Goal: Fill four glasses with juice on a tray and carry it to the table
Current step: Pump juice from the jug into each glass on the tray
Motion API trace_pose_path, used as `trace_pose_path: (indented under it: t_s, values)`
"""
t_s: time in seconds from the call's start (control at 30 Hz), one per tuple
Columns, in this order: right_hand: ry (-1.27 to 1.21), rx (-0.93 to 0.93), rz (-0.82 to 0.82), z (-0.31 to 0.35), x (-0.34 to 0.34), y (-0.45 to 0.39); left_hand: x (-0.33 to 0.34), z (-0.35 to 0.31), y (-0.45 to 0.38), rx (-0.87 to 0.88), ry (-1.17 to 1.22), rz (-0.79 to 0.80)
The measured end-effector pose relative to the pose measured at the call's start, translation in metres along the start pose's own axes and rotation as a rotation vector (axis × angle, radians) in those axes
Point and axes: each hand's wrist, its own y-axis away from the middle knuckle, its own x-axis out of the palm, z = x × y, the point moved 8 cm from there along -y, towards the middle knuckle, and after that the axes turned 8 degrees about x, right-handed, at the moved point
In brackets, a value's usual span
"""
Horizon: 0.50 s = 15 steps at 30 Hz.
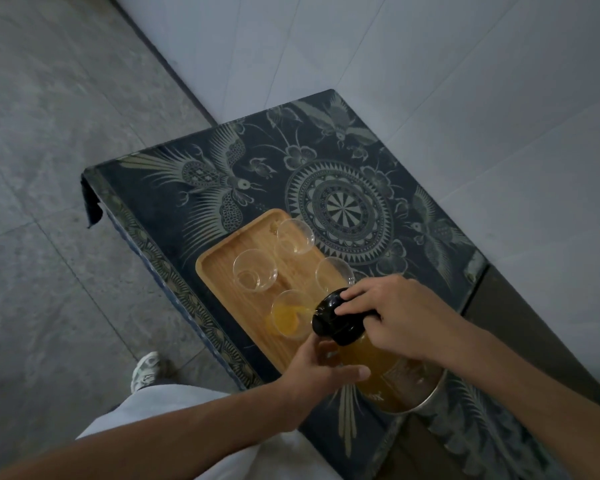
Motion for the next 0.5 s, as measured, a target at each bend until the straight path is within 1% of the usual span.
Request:
trace_pose_path:
  t_s: [0.3,0.5]
  values:
    - [-0.032,0.041,0.005,0.006,0.002,0.001,-0.007,0.008,0.004,-0.145,0.06,0.014]
    - [-0.026,0.065,0.003,0.01,0.004,0.007,-0.007,0.011,0.006,-0.151,0.117,0.019]
